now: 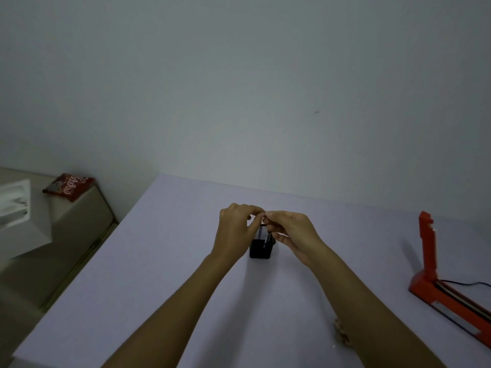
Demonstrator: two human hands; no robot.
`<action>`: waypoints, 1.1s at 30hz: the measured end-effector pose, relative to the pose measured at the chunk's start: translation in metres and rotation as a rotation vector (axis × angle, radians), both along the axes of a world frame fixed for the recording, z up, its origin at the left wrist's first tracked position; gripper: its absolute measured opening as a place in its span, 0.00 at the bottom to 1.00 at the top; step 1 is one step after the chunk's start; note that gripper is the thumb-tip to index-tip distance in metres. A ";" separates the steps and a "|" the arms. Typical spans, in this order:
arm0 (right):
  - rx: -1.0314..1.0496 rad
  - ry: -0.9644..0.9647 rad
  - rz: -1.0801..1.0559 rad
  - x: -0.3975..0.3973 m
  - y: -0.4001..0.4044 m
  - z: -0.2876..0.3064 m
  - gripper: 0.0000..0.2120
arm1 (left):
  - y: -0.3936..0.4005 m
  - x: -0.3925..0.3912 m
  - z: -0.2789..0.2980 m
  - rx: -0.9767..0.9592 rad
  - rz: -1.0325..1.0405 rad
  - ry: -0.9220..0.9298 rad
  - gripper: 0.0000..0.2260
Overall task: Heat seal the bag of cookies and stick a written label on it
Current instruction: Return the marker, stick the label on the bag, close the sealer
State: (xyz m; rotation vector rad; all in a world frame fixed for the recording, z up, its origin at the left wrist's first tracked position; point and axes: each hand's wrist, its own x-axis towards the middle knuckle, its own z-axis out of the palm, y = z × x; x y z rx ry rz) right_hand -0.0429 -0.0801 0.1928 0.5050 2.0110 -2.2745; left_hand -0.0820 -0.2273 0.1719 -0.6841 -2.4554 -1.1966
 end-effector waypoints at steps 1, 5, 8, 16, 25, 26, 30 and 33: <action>0.008 0.002 -0.002 0.000 0.000 0.001 0.08 | 0.000 0.000 0.000 -0.001 -0.002 -0.004 0.06; 0.029 0.013 0.011 0.000 0.000 0.004 0.08 | -0.002 -0.001 0.003 -0.007 0.005 -0.007 0.06; 0.026 0.023 0.024 0.000 0.000 0.006 0.08 | -0.003 -0.001 0.005 -0.005 0.004 0.013 0.06; 0.038 0.031 0.061 0.000 0.001 0.010 0.08 | -0.006 -0.002 0.008 -0.021 0.009 0.056 0.06; 0.064 0.033 0.056 -0.003 0.003 0.011 0.08 | -0.001 -0.003 0.007 -0.045 0.019 0.057 0.07; 0.066 0.031 0.047 -0.003 0.003 0.010 0.08 | -0.001 -0.003 0.007 -0.047 0.017 0.060 0.08; 0.099 0.024 0.025 -0.003 0.005 0.009 0.07 | -0.001 -0.002 0.007 -0.071 -0.013 0.082 0.11; 0.110 0.010 0.023 -0.004 0.006 0.009 0.07 | -0.001 -0.003 0.008 -0.084 -0.016 0.085 0.10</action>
